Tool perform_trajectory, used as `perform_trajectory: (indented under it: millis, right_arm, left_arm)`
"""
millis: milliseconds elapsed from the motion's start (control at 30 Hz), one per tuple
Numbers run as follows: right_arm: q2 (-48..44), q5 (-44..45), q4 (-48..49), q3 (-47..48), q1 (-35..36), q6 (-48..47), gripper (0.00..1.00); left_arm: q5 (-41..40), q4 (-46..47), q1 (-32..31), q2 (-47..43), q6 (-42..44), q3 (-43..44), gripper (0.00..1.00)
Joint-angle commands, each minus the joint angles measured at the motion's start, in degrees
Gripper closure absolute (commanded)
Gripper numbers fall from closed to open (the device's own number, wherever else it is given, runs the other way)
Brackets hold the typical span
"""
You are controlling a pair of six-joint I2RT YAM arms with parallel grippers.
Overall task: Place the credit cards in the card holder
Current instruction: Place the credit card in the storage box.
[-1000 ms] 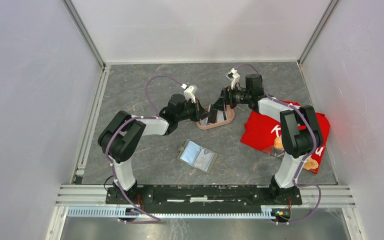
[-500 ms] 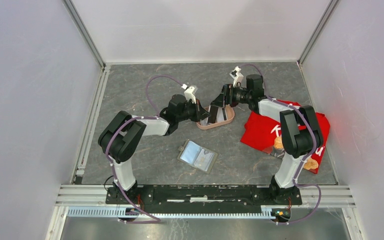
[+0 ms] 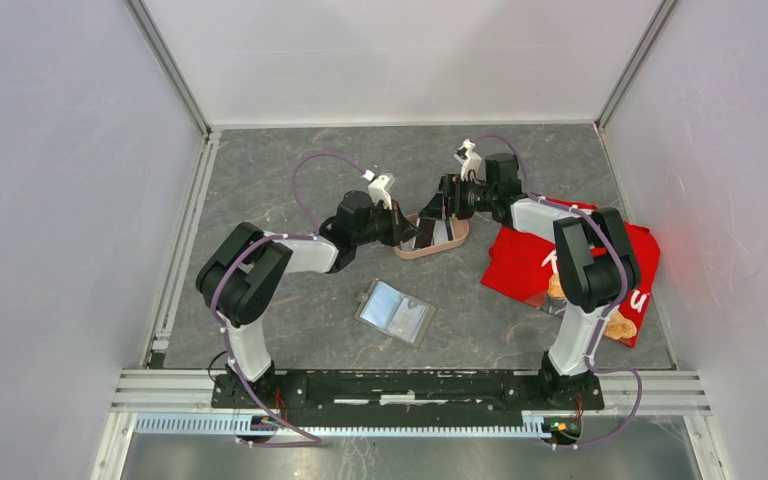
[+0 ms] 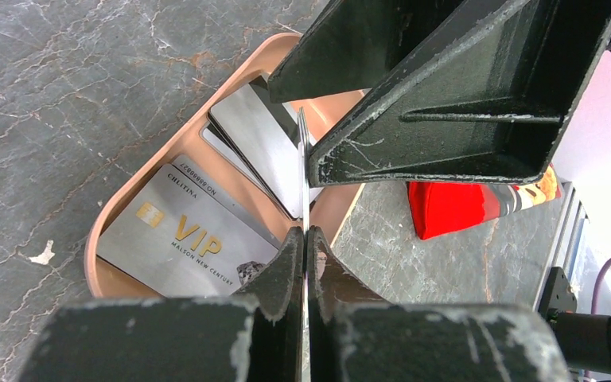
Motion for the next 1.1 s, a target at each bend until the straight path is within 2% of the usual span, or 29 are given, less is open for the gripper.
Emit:
perform_trajectory:
  millis: [0,567,1067]
  right_arm:
    - [0.3,0.8,0.3,2.5,0.4,-0.5,0.19]
    - [2.1,1.3,-1.4,3.4,0.9,-0.3,0.27]
    - [3.7,1.4,-1.3,3.6,0.7,0.1,0.39]
  left_arm:
    - [-1.0,3.4,-0.2,-2.7,2.9,-0.3,0.98]
    - [-1.7,3.9,-0.1,-2.9,2.5,-0.7,0.98]
    - [-1.7,4.6,-0.1,-2.8,2.1,-1.0,0.98]
